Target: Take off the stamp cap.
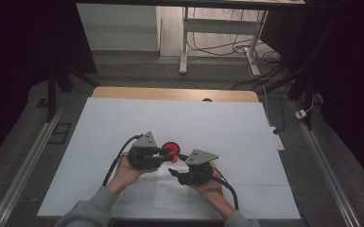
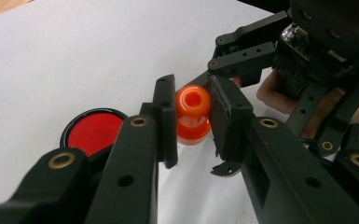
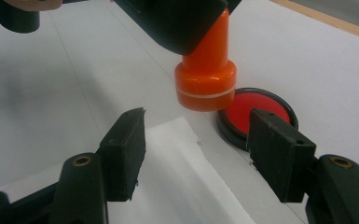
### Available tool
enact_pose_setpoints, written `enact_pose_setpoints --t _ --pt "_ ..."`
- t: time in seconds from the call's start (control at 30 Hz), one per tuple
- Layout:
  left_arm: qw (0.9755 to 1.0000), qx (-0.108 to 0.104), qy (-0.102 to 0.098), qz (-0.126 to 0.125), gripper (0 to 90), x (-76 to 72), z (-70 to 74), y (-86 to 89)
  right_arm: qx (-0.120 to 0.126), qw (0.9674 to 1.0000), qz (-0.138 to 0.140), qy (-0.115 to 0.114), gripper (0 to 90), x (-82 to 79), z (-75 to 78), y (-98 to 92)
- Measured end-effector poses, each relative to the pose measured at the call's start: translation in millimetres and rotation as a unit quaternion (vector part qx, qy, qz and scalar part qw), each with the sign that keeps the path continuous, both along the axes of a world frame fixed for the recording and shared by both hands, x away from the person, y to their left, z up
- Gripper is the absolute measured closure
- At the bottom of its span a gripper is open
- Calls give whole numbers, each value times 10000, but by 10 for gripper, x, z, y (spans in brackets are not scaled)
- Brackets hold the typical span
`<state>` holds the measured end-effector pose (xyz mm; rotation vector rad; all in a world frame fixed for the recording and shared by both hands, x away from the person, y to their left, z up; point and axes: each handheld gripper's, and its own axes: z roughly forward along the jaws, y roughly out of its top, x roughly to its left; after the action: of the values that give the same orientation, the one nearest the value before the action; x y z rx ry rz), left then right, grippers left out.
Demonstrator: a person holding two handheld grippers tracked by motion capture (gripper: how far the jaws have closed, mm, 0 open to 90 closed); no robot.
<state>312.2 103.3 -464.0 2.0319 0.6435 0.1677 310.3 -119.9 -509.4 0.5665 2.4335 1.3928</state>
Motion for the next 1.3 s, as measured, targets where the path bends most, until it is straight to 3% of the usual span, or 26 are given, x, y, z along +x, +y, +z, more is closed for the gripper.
enact_pose_setpoints --t 0.6,0.97,1.3 --pt "10000 30 18 -57 724 -6 -16 -41 28 9998 -129 -129 451 17 7 25" --pt "10000 28 16 -47 724 -7 -20 -39 69 9997 -148 -178 589 21 19 24" --pt "10000 33 24 -44 724 -4 -26 -39 65 9997 -113 -190 614 15 21 32"
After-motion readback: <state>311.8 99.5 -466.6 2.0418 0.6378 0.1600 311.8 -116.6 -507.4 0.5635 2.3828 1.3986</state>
